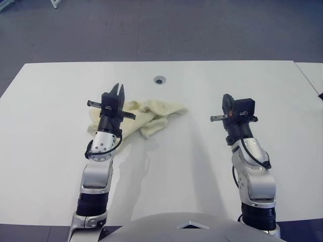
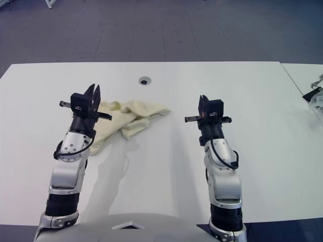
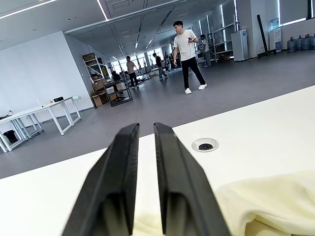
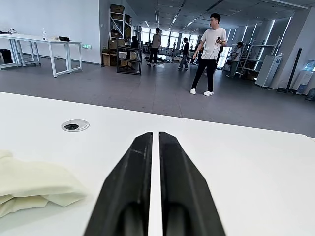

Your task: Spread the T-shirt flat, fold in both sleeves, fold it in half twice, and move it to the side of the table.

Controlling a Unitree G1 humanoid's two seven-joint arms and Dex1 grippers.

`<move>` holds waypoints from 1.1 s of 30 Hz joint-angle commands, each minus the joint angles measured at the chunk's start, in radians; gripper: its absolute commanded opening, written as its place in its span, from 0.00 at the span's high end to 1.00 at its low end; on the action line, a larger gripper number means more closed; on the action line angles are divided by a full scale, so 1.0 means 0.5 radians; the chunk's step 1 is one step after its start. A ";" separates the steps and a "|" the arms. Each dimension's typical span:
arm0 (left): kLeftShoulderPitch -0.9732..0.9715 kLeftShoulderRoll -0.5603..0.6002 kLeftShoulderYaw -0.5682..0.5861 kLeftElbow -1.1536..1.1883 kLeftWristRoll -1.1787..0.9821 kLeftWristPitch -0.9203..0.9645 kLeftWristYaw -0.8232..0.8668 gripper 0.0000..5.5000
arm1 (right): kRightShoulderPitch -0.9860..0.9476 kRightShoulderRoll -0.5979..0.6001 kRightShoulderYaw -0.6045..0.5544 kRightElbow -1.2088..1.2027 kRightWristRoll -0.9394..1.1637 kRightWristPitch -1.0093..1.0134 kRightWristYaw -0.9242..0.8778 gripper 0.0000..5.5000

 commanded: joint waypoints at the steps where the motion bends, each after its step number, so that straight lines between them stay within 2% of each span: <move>1: -0.001 0.011 0.012 0.003 0.024 0.022 -0.006 0.74 | -0.002 -0.008 -0.013 -0.004 -0.003 0.003 -0.005 0.81; 27: 0.011 0.016 0.060 0.034 0.045 0.006 0.018 0.02 | -0.018 -0.054 -0.023 0.047 0.010 -0.014 0.031 0.10; 30: 0.008 0.109 0.146 0.054 0.057 0.003 -0.010 0.02 | 0.000 -0.064 -0.028 0.022 0.014 0.001 0.038 0.02; 33: -0.033 0.253 0.209 0.191 0.136 0.029 -0.031 0.02 | 0.039 -0.094 -0.041 -0.014 0.021 0.022 0.065 0.02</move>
